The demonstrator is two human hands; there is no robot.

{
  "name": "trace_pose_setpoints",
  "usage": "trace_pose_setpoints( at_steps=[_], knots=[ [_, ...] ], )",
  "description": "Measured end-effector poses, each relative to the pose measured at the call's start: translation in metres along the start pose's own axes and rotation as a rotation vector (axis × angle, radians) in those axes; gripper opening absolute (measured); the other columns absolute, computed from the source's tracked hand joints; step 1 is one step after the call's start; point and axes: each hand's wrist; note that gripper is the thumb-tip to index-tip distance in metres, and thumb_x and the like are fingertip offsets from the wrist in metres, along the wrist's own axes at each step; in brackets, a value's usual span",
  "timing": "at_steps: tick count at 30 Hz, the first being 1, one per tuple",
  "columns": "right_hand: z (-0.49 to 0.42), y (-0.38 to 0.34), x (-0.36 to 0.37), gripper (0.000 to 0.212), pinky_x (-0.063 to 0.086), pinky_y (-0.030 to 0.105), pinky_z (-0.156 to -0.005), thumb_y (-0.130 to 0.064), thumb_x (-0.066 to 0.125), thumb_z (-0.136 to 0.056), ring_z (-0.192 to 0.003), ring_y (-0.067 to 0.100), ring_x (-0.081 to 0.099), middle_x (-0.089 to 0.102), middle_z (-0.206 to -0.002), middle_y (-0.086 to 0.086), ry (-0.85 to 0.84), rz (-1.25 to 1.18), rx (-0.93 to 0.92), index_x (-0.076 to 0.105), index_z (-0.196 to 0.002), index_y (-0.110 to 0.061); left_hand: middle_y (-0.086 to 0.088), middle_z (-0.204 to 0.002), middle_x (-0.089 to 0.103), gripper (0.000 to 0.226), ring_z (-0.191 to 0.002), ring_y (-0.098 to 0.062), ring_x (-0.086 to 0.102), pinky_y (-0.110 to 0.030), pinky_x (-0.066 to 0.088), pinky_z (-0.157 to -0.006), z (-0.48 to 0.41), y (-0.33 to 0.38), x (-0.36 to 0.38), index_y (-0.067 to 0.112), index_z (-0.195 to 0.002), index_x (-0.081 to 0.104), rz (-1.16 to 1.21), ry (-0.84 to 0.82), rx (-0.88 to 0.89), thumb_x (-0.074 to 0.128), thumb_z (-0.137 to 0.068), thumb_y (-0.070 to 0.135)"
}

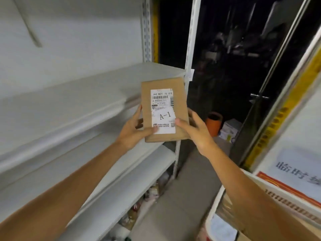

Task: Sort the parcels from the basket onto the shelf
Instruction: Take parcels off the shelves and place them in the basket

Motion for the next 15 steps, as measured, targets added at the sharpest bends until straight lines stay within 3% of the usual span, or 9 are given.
trace_pose_setpoints(
  at_steps=[5, 7, 10, 13, 15],
  knots=[
    [0.003, 0.033, -0.083, 0.059, 0.050, 0.046, -0.099, -0.030, 0.074, -0.082, -0.114, 0.019, 0.061, 0.063, -0.126, -0.001, 0.230, 0.067, 0.075, 0.049, -0.136, -0.023, 0.016, -0.138, 0.049, 0.106, -0.122, 0.006, 0.048, -0.016, 0.051, -0.083, -0.055, -0.031, 0.089, 0.037, -0.149, 0.015, 0.077, -0.326, 0.018, 0.079, -0.072, 0.003],
    [0.014, 0.049, -0.109, 0.053, 0.051, 0.048, -0.096, -0.031, 0.073, -0.083, -0.112, 0.020, 0.063, 0.064, -0.124, -0.001, 0.302, 0.081, 0.113, 0.051, -0.132, -0.028, 0.015, -0.140, 0.048, 0.108, -0.128, -0.002, 0.046, -0.026, 0.052, -0.091, -0.071, -0.046, 0.123, 0.037, -0.150, 0.013, 0.096, -0.420, -0.014, 0.079, -0.072, 0.004],
    [0.041, 0.075, -0.143, 0.060, 0.053, 0.049, -0.093, -0.038, 0.073, -0.082, -0.108, 0.020, 0.065, 0.064, -0.123, -0.001, 0.413, 0.073, 0.211, 0.046, -0.134, -0.030, 0.013, -0.145, 0.044, 0.117, -0.133, -0.009, 0.041, -0.047, 0.040, -0.107, -0.087, -0.069, 0.169, 0.045, -0.149, 0.004, -0.004, -0.545, -0.072, 0.085, -0.067, 0.027],
    [0.078, 0.102, -0.168, 0.061, 0.057, 0.037, -0.082, -0.042, 0.071, -0.081, -0.104, 0.017, 0.067, 0.066, -0.120, -0.002, 0.517, 0.046, 0.290, 0.045, -0.135, -0.032, 0.018, -0.150, 0.035, 0.119, -0.128, 0.000, 0.039, -0.046, 0.034, -0.111, -0.091, -0.091, 0.217, 0.052, -0.146, 0.004, -0.077, -0.675, -0.125, 0.086, -0.059, 0.046],
    [0.106, 0.120, -0.181, 0.048, 0.057, 0.030, -0.074, -0.035, 0.068, -0.086, -0.100, 0.013, 0.068, 0.070, -0.112, -0.008, 0.601, 0.000, 0.316, 0.049, -0.130, -0.033, 0.015, -0.152, 0.032, 0.120, -0.114, 0.013, 0.046, -0.033, 0.042, -0.103, -0.088, -0.104, 0.250, 0.051, -0.146, 0.005, -0.081, -0.763, -0.151, 0.086, -0.057, 0.045]
  ],
)
Point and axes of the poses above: each hand's wrist, its own z-axis away from the middle knuckle, its own x-axis out of the palm, y = z × x
